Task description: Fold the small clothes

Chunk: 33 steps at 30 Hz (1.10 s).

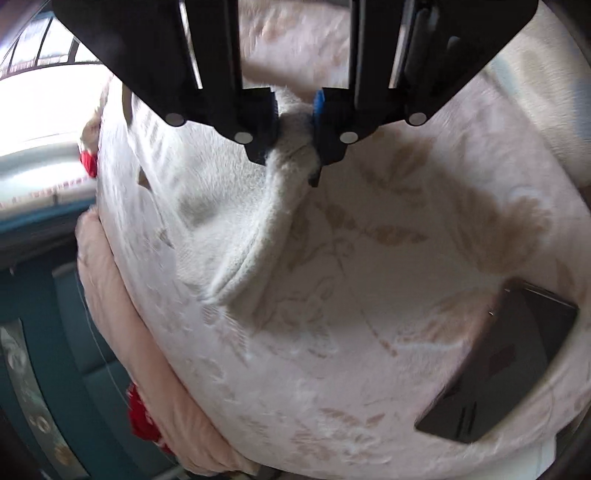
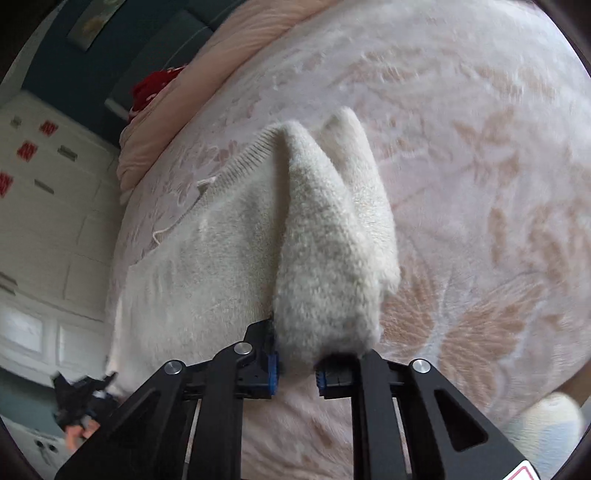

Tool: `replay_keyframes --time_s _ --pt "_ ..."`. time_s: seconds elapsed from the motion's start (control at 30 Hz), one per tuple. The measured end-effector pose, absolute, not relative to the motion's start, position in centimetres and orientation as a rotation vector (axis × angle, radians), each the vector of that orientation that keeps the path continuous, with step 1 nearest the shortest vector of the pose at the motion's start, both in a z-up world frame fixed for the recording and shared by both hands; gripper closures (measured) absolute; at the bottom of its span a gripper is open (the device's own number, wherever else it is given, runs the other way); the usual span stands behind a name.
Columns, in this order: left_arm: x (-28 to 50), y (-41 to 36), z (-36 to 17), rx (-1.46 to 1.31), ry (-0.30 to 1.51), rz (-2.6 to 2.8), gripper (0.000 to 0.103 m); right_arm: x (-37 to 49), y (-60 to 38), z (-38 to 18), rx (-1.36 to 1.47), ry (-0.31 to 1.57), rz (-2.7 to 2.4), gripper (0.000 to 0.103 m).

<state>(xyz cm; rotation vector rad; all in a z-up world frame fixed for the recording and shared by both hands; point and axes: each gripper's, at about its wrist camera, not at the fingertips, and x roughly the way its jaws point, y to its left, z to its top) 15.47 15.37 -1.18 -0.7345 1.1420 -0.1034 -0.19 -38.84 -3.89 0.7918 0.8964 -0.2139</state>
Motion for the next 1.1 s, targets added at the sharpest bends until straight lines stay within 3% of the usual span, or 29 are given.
replay_keyframes --time_s 0.2,0.33,0.37,0.43,0.47,0.57,0.63,0.67,0.8,0.97,1.1 --pt "10.3 16.8 0.2 -0.648 1.256 -0.175 0.092 -4.6 -37.4 -0.2 0.640 0.970 -0.215 0.091" --pt "8.6 14.9 -2.7 -0.525 1.347 -0.141 0.083 -7.8 -38.0 -3.7 0.610 1.102 -0.236 0.086" --pt "8.5 14.4 -2.8 -0.493 1.328 -0.126 0.083 -7.9 -38.2 -4.4 0.608 1.121 -0.250 0.080" --pt "8.6 13.8 -2.3 -0.465 1.279 -0.112 0.056 -8.4 -38.6 -4.7 0.646 1.105 -0.286 0.075" --pt "8.7 13.7 -1.9 -0.452 1.262 -0.094 0.049 -8.6 -38.8 -3.9 0.675 1.060 -0.292 0.074" --pt "9.0 14.1 0.4 -0.400 1.145 0.002 0.042 -7.6 -38.6 -1.5 0.628 0.997 -0.301 0.072" --pt "9.4 15.0 2.7 -0.335 1.044 0.097 0.026 -5.9 -38.1 -0.3 0.540 0.993 -0.295 0.072" --pt "9.7 15.3 3.7 -0.323 1.003 0.120 0.023 -5.4 -38.0 -0.1 0.503 0.997 -0.298 0.071" --pt "12.5 15.0 5.4 -0.313 0.990 0.058 0.020 -5.3 -39.7 -0.8 0.556 0.991 -0.299 0.071" --pt "15.6 12.0 5.5 -0.311 1.004 -0.078 0.017 -8.6 -42.7 -1.5 0.868 0.951 -0.255 0.070" --pt "16.8 8.0 3.6 -0.223 1.030 -0.148 0.013 -11.8 -43.8 0.5 0.840 0.894 -0.410 0.059"
